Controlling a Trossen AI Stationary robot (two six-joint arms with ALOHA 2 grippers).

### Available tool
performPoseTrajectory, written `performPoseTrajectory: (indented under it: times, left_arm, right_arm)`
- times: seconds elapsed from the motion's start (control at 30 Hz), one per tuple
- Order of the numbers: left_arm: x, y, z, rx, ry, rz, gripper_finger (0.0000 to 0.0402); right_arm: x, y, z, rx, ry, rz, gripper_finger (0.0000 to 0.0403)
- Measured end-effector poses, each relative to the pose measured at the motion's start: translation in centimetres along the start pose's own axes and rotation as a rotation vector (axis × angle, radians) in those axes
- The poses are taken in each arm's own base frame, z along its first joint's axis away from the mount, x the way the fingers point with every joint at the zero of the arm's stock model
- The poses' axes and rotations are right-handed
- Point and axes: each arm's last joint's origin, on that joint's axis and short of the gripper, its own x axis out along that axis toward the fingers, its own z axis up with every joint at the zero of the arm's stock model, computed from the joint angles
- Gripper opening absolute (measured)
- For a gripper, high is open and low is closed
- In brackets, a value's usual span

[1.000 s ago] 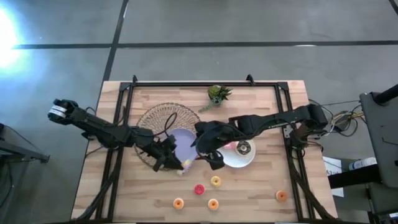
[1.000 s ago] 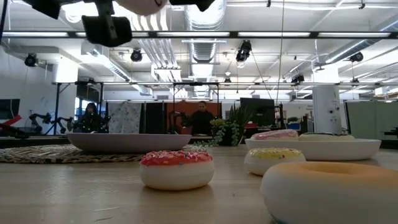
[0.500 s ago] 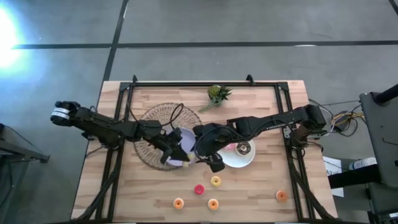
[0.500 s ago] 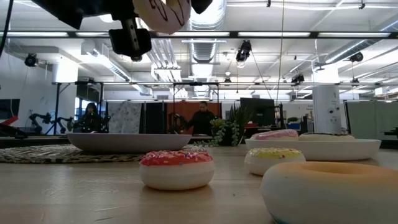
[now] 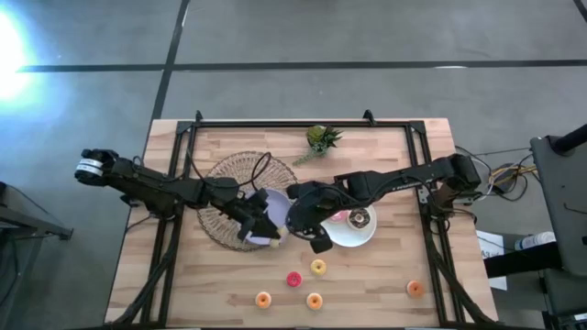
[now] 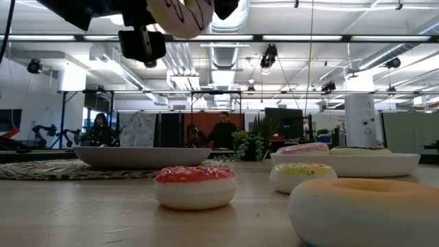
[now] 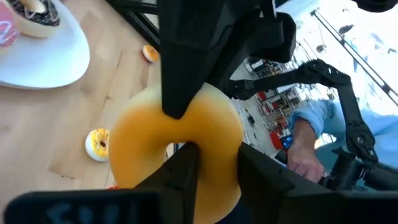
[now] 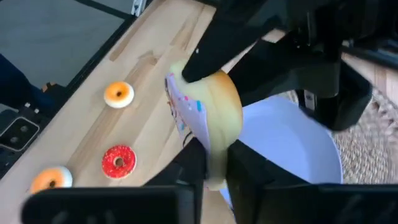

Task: Pick & Place donuts
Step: Put the large purple donut on the white plate

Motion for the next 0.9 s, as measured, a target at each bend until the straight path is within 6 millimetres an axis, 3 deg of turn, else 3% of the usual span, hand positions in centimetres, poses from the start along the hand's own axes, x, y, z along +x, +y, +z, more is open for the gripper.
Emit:
performPoseTrajectory:
  times: [0.23,0.37,0.63,0.77,0.9]
  left_arm:
    - [-0.1,0.9,-0.3,-0.06,-0.015,0.12,0.016]
    - [-0.3,1.6,-0.6,-0.043,-0.038,0.248,0.0191]
    - [-0.5,1.7,-0.6,0.006,-0.055,0.295,0.0197]
    - [-0.6,1.9,-0.8,0.016,-0.047,0.303,0.0197]
    - [-0.7,2.3,-1.2,0.009,-0.029,0.323,0.0197]
  right_arm:
    - [-0.2,-0.2,-1.7,0.089,0.161,0.016,0.0018]
    - [-0.6,-0.3,-3.2,0.257,0.318,0.012,0.0022]
    - [-0.9,0.1,-9.6,0.558,0.766,0.043,0.0022]
    - [0.3,0.4,-12.7,0.616,0.839,0.054,0.0022]
    - [0.8,0.6,-14.0,0.669,0.814,0.086,0.0022]
